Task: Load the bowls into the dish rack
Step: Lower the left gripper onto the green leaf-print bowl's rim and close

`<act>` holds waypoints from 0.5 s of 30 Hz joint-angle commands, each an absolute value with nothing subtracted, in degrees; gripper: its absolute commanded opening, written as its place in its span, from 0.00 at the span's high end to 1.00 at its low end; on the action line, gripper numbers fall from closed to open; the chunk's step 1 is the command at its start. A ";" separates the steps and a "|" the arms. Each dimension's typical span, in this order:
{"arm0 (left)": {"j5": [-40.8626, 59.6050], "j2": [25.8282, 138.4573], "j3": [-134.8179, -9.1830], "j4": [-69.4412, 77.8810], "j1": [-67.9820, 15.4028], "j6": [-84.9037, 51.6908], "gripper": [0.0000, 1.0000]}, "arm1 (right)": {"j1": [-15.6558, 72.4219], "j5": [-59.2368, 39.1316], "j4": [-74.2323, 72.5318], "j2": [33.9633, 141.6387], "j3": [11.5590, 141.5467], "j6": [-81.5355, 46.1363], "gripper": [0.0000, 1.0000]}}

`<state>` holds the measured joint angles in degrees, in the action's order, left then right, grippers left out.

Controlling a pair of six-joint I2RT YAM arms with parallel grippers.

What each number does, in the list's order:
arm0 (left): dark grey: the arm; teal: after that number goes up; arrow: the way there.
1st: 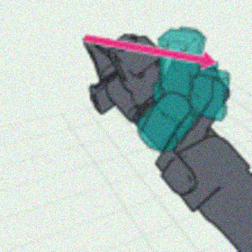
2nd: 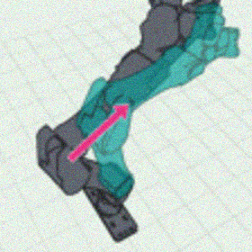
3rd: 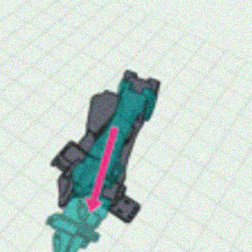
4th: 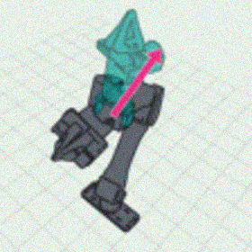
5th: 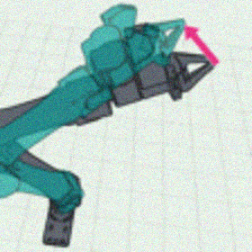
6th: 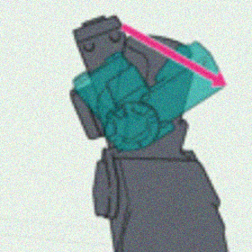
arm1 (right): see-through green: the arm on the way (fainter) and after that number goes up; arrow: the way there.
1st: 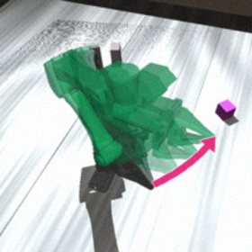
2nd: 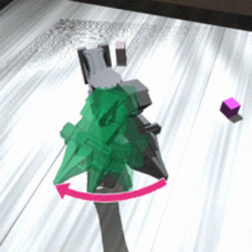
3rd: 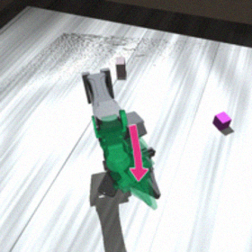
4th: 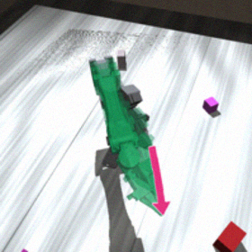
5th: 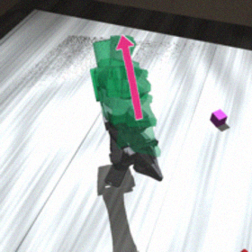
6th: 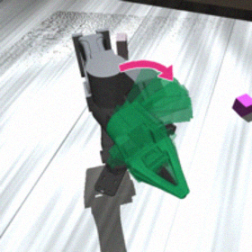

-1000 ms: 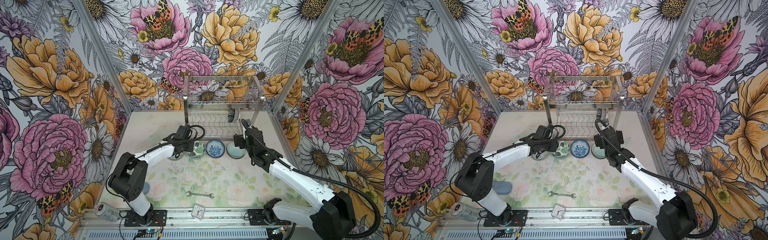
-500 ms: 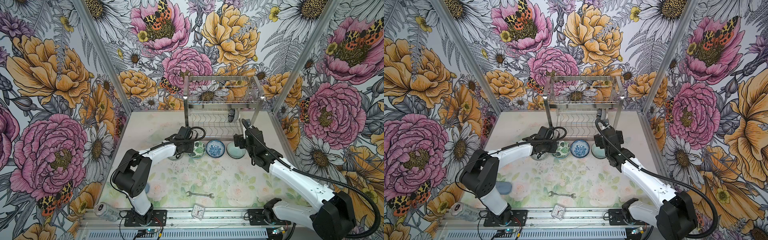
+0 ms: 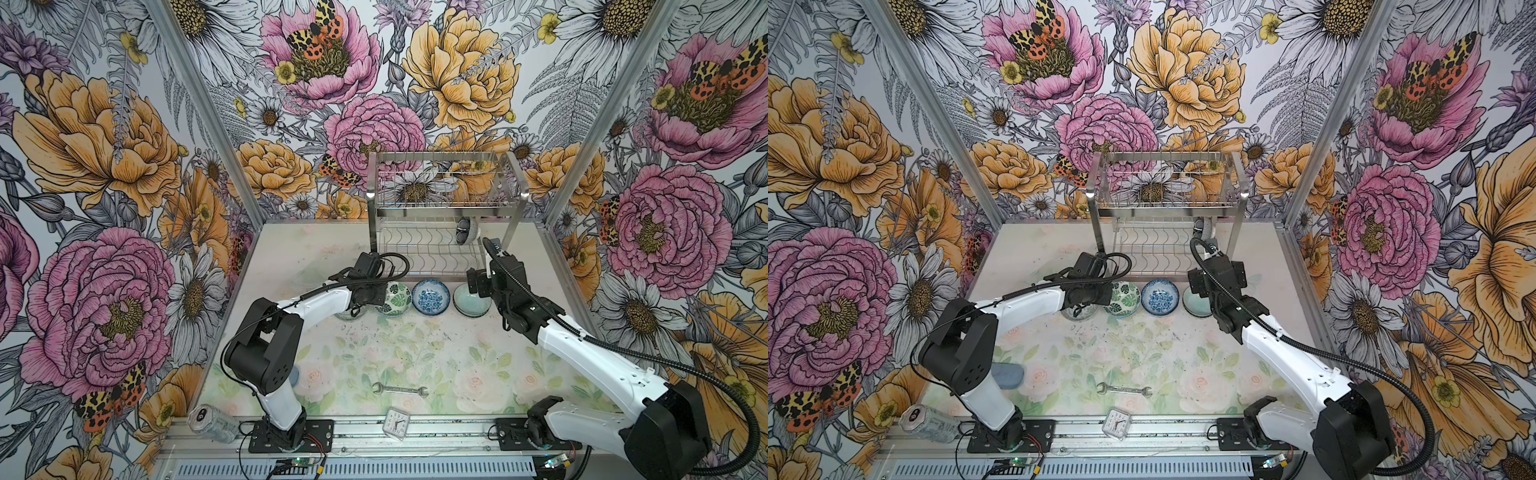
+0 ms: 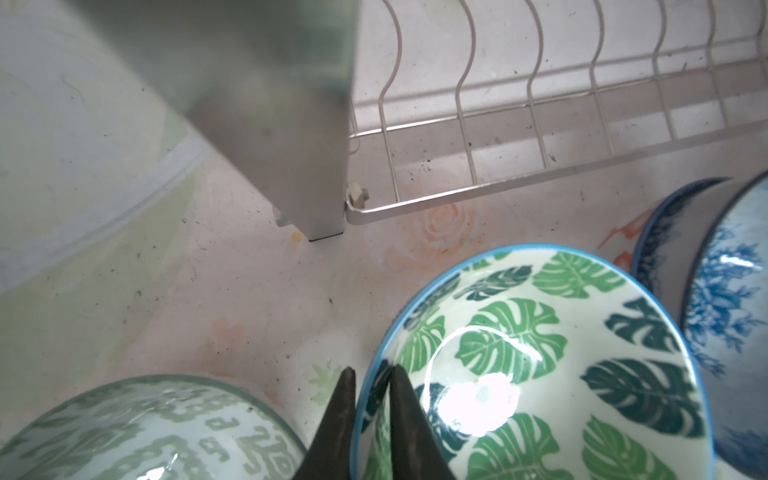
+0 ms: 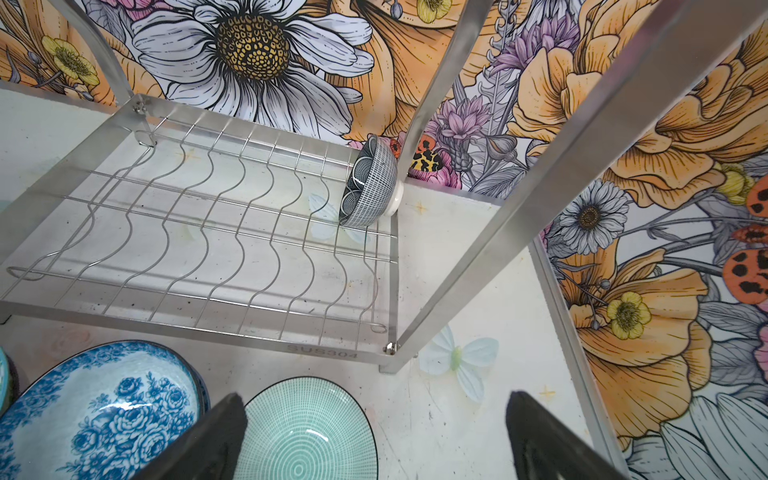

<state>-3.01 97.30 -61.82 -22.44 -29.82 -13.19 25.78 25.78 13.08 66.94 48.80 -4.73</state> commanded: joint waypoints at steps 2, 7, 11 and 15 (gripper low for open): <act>-4.15 94.62 -63.20 -22.09 -29.61 -12.92 0.89 | 25.38 25.03 12.86 67.21 49.83 -5.44 0.01; -4.96 93.80 -63.70 -23.23 -29.53 -12.61 0.98 | 25.32 24.94 12.88 66.97 49.67 -5.47 0.01; -5.40 93.39 -63.81 -23.80 -29.47 -12.40 1.00 | 25.32 24.87 12.97 66.70 49.46 -5.54 0.01; -6.34 92.48 -63.82 -24.21 -29.53 -12.44 1.00 | 25.36 24.69 12.93 66.16 49.27 -5.60 0.01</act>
